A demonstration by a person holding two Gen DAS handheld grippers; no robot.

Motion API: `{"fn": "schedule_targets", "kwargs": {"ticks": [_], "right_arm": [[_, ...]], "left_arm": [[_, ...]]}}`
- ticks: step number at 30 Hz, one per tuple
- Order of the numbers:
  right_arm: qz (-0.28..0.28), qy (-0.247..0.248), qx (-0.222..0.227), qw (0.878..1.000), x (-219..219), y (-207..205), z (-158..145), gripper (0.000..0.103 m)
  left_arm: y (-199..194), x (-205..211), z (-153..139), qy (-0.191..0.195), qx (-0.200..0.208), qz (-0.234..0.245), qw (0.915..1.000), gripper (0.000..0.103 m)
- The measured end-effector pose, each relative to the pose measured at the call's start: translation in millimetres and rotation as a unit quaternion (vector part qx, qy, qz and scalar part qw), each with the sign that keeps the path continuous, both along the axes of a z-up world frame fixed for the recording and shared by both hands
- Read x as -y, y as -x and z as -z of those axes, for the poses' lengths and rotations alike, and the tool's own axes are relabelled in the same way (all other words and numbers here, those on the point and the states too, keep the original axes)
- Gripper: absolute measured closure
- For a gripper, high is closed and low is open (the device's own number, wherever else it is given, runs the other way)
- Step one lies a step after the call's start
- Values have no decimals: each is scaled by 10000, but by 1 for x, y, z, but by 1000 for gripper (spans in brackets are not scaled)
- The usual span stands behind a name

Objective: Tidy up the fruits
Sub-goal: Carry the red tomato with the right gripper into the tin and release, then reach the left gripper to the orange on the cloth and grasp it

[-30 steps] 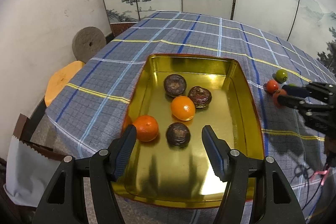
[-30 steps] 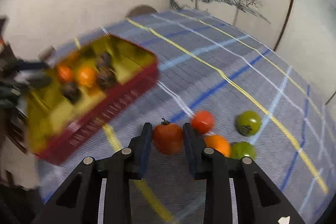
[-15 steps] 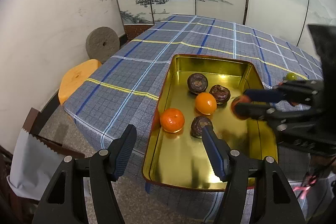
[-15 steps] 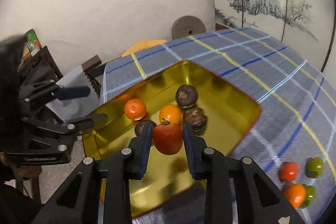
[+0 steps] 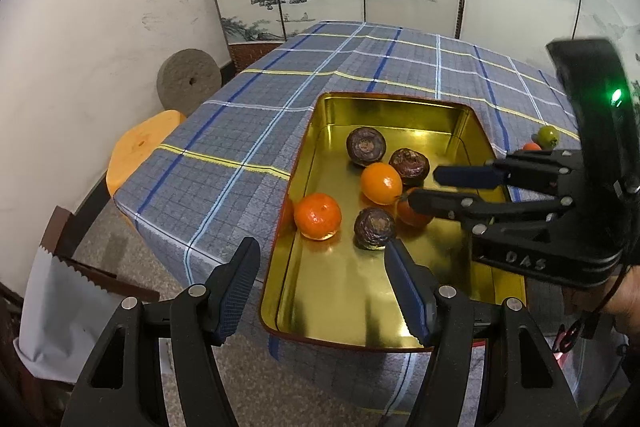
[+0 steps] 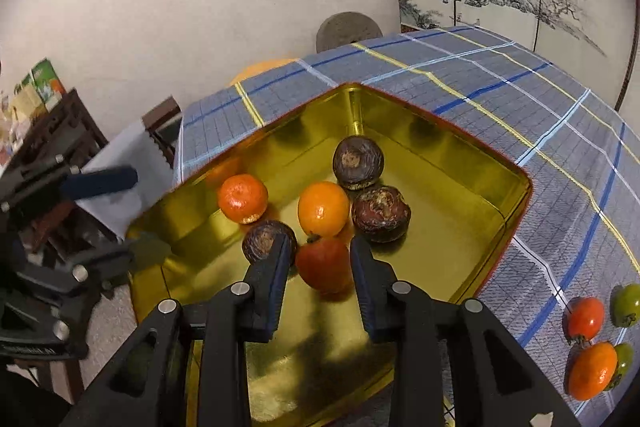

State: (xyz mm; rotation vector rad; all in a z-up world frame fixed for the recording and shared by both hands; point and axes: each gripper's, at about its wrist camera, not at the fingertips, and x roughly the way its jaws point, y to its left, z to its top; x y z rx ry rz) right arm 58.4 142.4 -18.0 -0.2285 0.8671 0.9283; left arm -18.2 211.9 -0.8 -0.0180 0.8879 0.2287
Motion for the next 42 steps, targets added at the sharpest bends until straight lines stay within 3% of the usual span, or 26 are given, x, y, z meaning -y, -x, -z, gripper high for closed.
{"fn": "schedule_targets", "kwargs": {"ticks": [9, 18, 21, 26, 29, 32, 36, 39, 42], "right_arm": [[536, -707, 246, 9958, 53, 17, -26, 38], [1878, -473, 247, 9808, 184, 41, -12, 35], [2538, -221, 309, 9665, 237, 45, -4, 29], [3679, 503, 442, 9275, 321, 47, 11, 27], [4064, 1004, 525, 9067, 356, 49, 18, 25], [4293, 1082, 487, 8953, 383, 51, 23, 23], [4464, 667, 282, 8919, 404, 51, 23, 22], [4439, 619, 240, 8936, 406, 49, 24, 21], [4381, 579, 223, 8968, 403, 46, 24, 17]], "left_arm": [[-2, 12, 1, -71, -79, 146, 9998, 38], [-10, 44, -3, -163, -93, 483, 9987, 38], [-15, 61, -4, -238, -106, 652, 9975, 38], [-23, 89, -7, -347, -85, 992, 9944, 38], [-37, 109, -9, -260, -138, 1346, 9905, 38], [-56, 126, -9, 1, -298, 1701, 9850, 38], [-84, 150, -6, 121, -431, 1902, 9807, 38], [-102, 173, -2, 346, -478, 2084, 9763, 38], [-121, 190, 6, 433, -372, 2025, 9776, 39]]}}
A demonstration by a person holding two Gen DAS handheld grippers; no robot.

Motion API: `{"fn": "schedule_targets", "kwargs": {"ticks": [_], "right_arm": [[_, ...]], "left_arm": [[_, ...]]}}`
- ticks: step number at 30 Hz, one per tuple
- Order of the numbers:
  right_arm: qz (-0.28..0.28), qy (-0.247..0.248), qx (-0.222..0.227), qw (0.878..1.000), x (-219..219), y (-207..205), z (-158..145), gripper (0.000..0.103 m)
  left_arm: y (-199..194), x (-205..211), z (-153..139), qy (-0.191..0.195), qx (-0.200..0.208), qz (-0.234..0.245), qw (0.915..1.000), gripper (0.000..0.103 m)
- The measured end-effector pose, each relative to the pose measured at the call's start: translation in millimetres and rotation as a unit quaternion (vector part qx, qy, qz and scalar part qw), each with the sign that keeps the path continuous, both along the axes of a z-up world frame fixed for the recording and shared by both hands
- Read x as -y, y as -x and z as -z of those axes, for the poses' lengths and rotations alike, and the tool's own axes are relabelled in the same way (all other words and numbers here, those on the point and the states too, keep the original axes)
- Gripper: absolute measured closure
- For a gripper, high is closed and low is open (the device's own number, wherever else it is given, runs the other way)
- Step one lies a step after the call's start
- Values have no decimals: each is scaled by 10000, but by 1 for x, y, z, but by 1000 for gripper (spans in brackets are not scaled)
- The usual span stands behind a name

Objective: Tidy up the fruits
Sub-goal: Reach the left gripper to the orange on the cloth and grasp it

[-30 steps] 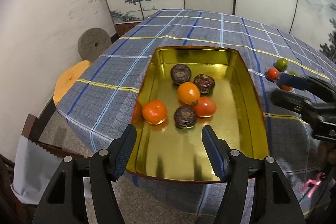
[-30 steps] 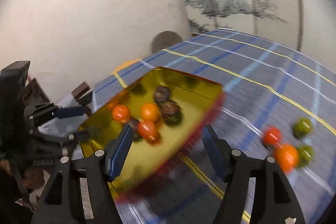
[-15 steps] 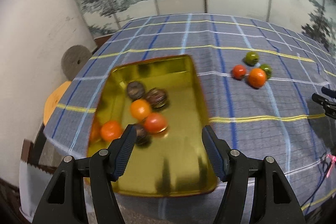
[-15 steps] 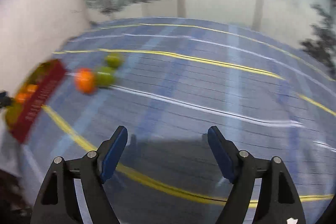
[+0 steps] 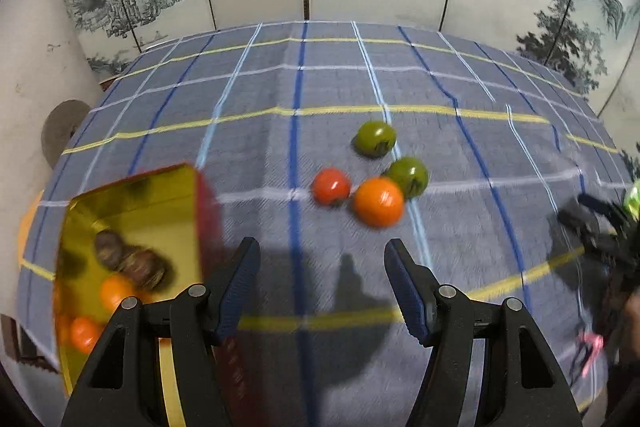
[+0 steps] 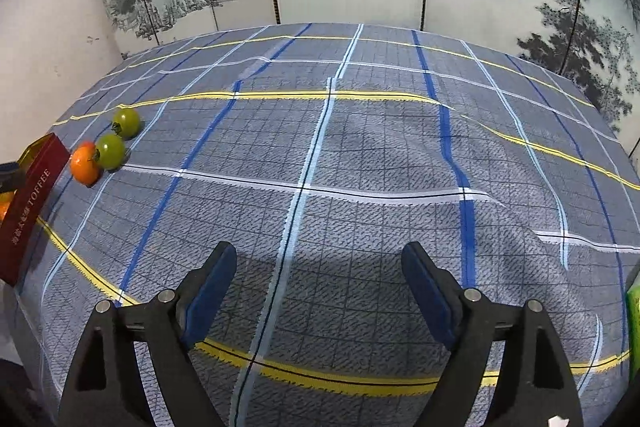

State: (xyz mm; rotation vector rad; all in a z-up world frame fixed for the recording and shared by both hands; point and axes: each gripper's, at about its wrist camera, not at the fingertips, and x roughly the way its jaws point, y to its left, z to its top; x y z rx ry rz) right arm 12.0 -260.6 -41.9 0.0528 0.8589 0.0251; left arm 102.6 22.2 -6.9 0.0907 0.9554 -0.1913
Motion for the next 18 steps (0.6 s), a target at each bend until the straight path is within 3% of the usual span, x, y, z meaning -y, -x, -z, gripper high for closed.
{"fn": "schedule_targets", "kwargs": {"ticks": [2, 4, 8, 15, 18], "right_arm": [[-21, -89, 8, 10000, 1, 1, 0, 16], [4, -258, 38, 9997, 6, 2, -1, 15], [81, -552, 74, 9984, 14, 4, -1, 15], [-65, -629, 121, 9979, 13, 6, -3, 14], [-69, -695, 159, 9974, 14, 7, -4, 14]], "left_arm": [[-13, 7, 9, 171, -97, -30, 9998, 48], [-25, 13, 19, 300, -262, 17, 9992, 51], [-38, 24, 29, 338, -363, 154, 9987, 51], [-51, 37, 40, 449, -582, 122, 9972, 51], [-51, 43, 43, 448, -494, 152, 9977, 51]]}}
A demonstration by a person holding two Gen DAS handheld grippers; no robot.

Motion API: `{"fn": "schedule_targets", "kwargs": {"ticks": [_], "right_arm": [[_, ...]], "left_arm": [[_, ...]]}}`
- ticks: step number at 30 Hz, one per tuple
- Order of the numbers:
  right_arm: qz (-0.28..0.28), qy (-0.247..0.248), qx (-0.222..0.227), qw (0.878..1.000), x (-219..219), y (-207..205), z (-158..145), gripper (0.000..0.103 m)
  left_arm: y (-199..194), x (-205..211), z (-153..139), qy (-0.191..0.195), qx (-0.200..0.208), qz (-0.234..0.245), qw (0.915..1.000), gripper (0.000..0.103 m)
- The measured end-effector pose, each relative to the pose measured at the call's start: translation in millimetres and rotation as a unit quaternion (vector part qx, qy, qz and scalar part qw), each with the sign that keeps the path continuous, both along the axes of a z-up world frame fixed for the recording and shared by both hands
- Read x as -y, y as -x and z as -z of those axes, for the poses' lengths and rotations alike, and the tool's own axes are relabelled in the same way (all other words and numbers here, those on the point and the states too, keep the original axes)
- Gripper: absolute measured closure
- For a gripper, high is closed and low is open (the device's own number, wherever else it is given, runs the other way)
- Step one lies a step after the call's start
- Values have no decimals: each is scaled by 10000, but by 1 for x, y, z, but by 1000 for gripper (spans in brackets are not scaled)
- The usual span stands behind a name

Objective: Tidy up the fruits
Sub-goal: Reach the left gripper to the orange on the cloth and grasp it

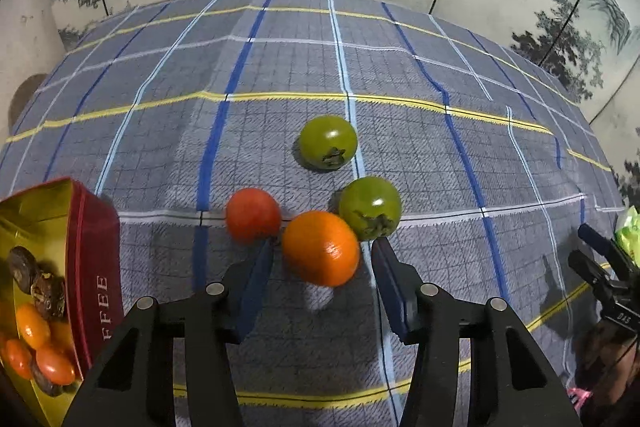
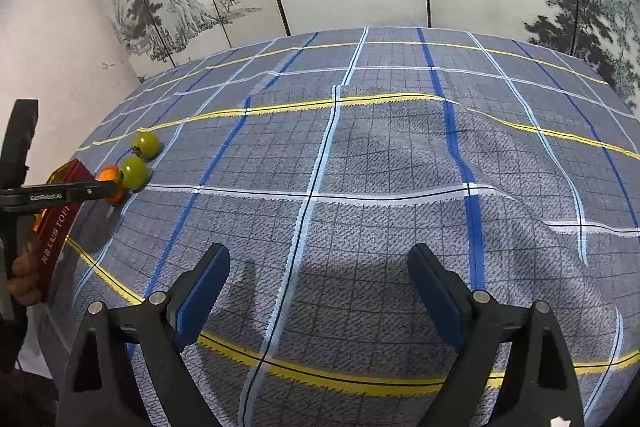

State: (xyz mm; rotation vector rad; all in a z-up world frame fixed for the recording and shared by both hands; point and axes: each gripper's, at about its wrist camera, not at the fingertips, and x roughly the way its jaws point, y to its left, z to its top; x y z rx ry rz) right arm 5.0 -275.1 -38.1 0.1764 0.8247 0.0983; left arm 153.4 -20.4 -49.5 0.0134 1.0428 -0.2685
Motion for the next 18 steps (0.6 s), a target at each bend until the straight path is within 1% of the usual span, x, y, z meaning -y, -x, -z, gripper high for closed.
{"fn": "schedule_targets", "kwargs": {"ticks": [3, 4, 5, 6, 8, 10, 13, 16, 18], "right_arm": [[-29, -29, -8, 10000, 0, 0, 0, 14], [-42, -33, -13, 10000, 0, -1, 0, 14], [-53, -38, -16, 10000, 0, -1, 0, 13], [-58, -46, -14, 10000, 0, -1, 0, 13], [-49, -62, -9, 10000, 1, -1, 0, 13], [-14, -72, -37, 10000, 2, -2, 1, 13], [-5, -60, -55, 10000, 1, -3, 1, 13], [22, -1, -90, 10000, 0, -5, 2, 13], [48, 93, -137, 9999, -2, -6, 2, 13]], "left_arm": [[2, 5, 4, -37, 11, 86, 10000, 51], [3, 6, 4, -89, 79, 98, 9999, 52], [5, 6, 4, -133, 134, 101, 9998, 60], [7, 5, 5, -187, 198, 73, 9996, 65], [10, -2, 5, 46, 149, 58, 9999, 65], [17, -13, 5, 359, 48, -95, 9993, 65], [35, -21, -2, 408, 110, -188, 9989, 65], [54, -29, -13, 540, 135, -199, 9983, 65], [65, -32, -19, 551, 136, -192, 9982, 65]]}}
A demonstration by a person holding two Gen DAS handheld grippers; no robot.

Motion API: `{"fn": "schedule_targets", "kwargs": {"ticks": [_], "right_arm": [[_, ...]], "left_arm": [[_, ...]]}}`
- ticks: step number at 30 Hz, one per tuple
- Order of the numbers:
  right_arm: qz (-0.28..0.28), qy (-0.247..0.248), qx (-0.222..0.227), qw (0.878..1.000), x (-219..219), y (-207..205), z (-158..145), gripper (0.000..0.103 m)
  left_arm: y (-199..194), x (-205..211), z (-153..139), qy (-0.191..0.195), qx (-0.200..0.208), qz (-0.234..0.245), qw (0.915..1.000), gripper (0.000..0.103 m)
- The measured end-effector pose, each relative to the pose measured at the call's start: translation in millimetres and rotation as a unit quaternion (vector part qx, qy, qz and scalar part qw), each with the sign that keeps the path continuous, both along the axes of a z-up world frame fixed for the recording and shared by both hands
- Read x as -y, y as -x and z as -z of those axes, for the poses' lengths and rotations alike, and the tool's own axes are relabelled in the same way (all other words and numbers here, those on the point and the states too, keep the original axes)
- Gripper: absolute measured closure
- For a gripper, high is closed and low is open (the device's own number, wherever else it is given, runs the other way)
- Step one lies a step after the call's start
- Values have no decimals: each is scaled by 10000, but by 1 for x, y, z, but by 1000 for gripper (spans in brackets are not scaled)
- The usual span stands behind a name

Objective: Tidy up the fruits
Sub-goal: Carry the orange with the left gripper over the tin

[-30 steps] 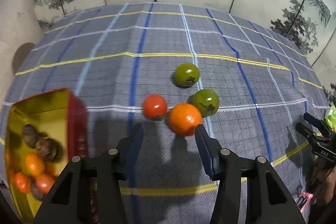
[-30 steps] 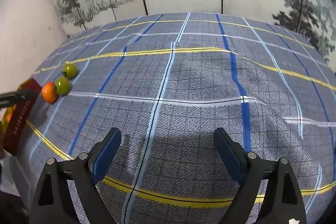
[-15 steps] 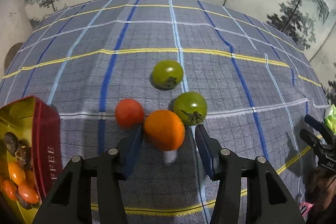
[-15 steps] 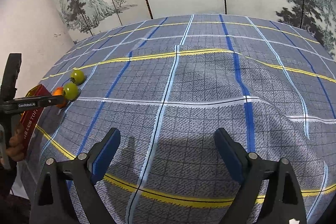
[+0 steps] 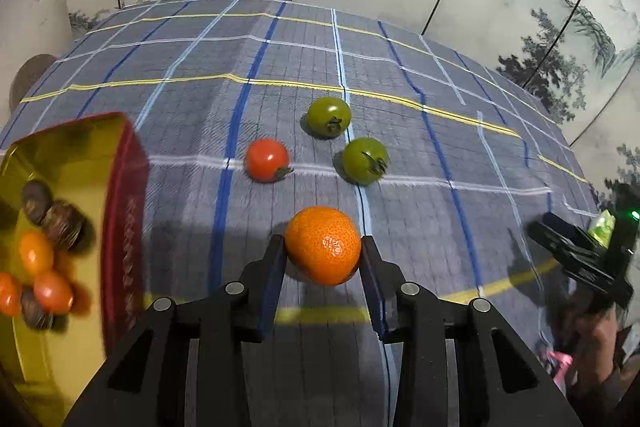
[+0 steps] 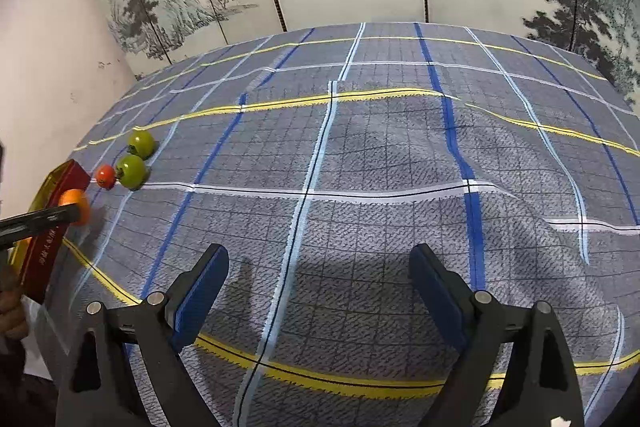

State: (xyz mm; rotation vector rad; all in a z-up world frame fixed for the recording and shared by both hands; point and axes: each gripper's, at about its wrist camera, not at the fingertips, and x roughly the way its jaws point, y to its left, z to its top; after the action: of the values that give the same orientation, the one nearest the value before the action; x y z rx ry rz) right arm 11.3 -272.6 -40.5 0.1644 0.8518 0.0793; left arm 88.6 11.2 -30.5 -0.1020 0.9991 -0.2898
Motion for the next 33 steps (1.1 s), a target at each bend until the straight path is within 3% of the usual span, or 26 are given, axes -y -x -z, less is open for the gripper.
{"fn": "schedule_targets", "kwargs": {"ticks": [8, 16, 22, 33], "right_arm": [[-305, 166, -6, 9994, -34, -3, -2, 13], [-629, 531, -70, 9966, -71, -13, 3, 13], [-420, 299, -155, 9985, -57, -17, 7, 13], [-508, 547, -267, 9969, -66, -19, 11, 3]], "left_arm": [[35, -15, -26, -51, 233, 50, 9997, 65], [49, -51, -45, -227, 521, -291, 9980, 65], [57, -73, -46, -695, 726, -611, 9931, 65], [67, -104, -31, -897, 704, -962, 9888, 65]]}}
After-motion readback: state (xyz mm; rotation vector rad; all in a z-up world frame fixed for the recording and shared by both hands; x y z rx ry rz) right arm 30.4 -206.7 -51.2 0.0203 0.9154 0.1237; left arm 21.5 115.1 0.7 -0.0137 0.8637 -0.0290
